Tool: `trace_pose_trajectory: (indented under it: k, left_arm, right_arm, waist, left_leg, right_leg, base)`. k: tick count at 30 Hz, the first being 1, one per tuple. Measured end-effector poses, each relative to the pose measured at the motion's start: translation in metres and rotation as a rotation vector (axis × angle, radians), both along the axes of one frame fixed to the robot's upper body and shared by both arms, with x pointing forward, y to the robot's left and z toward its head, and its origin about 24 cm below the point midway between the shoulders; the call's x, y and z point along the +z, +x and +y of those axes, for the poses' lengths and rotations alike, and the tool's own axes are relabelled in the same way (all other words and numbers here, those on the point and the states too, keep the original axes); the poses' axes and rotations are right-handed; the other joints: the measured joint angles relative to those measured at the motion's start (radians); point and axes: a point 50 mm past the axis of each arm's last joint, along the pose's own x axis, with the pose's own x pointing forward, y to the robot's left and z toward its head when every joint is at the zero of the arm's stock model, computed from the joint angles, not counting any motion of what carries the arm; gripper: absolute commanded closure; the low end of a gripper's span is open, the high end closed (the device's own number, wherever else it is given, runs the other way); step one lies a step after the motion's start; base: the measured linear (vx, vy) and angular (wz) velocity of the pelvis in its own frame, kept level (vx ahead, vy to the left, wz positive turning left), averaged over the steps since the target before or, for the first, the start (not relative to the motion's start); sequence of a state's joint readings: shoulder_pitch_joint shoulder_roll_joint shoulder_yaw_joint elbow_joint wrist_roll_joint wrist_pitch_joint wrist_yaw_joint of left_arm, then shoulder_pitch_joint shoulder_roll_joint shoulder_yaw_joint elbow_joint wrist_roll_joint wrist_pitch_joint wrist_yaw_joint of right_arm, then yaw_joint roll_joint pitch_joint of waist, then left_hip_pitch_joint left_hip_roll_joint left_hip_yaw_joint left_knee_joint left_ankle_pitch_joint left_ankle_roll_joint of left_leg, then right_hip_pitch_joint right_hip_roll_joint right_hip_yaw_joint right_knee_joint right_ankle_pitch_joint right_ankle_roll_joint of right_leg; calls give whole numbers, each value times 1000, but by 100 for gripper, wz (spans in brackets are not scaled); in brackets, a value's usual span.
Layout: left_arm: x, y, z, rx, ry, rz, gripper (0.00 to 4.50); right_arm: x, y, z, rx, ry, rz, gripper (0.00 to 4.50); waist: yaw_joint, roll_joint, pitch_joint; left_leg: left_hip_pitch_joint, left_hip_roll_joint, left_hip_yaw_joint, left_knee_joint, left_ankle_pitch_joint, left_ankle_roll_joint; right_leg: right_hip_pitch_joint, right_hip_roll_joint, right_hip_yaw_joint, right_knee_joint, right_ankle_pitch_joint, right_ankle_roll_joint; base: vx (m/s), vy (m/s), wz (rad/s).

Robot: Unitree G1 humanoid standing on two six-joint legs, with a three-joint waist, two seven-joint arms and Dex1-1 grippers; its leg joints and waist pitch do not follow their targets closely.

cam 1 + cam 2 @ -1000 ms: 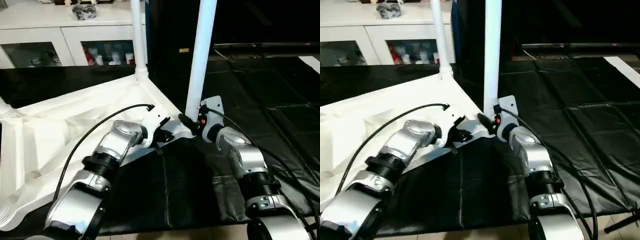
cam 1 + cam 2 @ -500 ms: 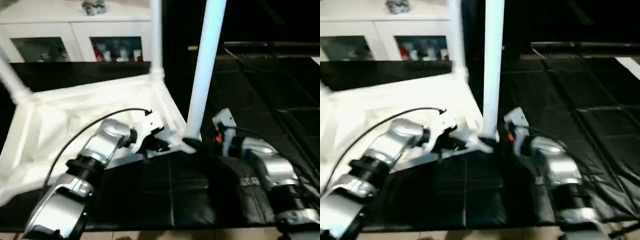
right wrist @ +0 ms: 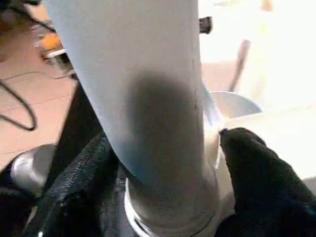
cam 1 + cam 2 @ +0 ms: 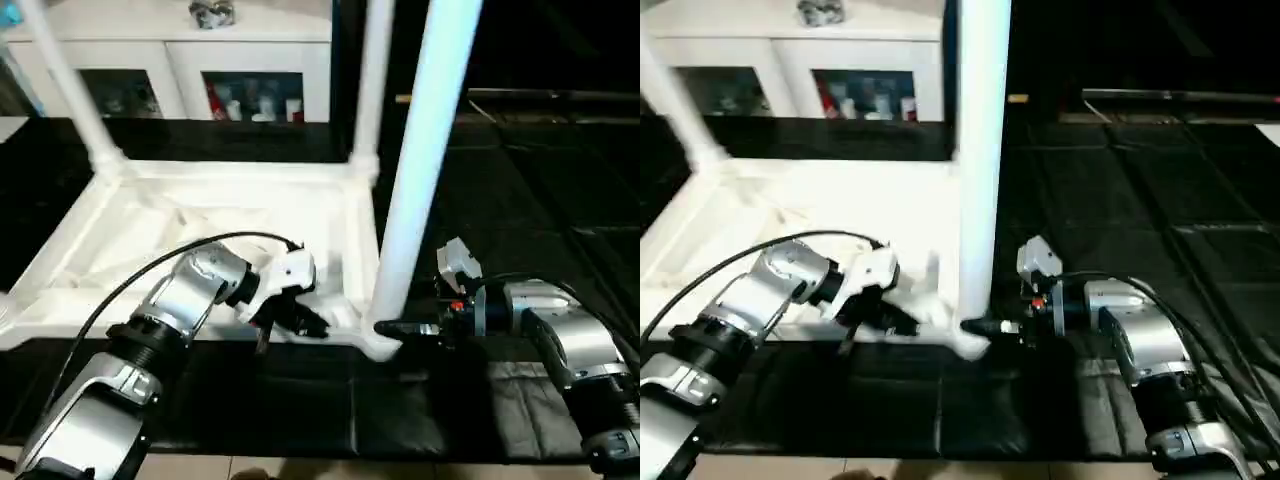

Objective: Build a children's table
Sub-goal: Rotate leg to tighten

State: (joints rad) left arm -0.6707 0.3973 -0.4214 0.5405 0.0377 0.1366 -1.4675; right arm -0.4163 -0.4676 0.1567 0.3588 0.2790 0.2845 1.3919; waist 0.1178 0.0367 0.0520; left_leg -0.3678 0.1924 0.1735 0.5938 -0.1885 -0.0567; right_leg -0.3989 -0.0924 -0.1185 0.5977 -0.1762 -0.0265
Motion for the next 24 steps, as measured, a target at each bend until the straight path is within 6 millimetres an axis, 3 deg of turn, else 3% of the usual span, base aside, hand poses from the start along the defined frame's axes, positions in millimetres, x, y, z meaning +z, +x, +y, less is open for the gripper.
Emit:
trace_pose_trajectory:
  k: [11, 24]
  left_arm:
    - [0, -2, 0, -38, 9, 7, 450]
    - [0, -2, -2, -45, 2, 7, 450]
  right_arm:
    - [1, -4, 0, 63, -2, 27, 232]
    - [2, -7, 0, 62, -13, 41, 240]
  waist:
    - [2, 0, 0]
    - [5, -1, -1]
  left_leg:
    - [0, 0, 0, 3, 0, 0]
    - [0, 0, 0, 5, 0, 0]
  right_leg:
    - [1, 0, 0, 3, 0, 0]
    - [2, 0, 1, 4, 0, 1]
  base:
    - [0, 0, 0]
    - [0, 0, 0]
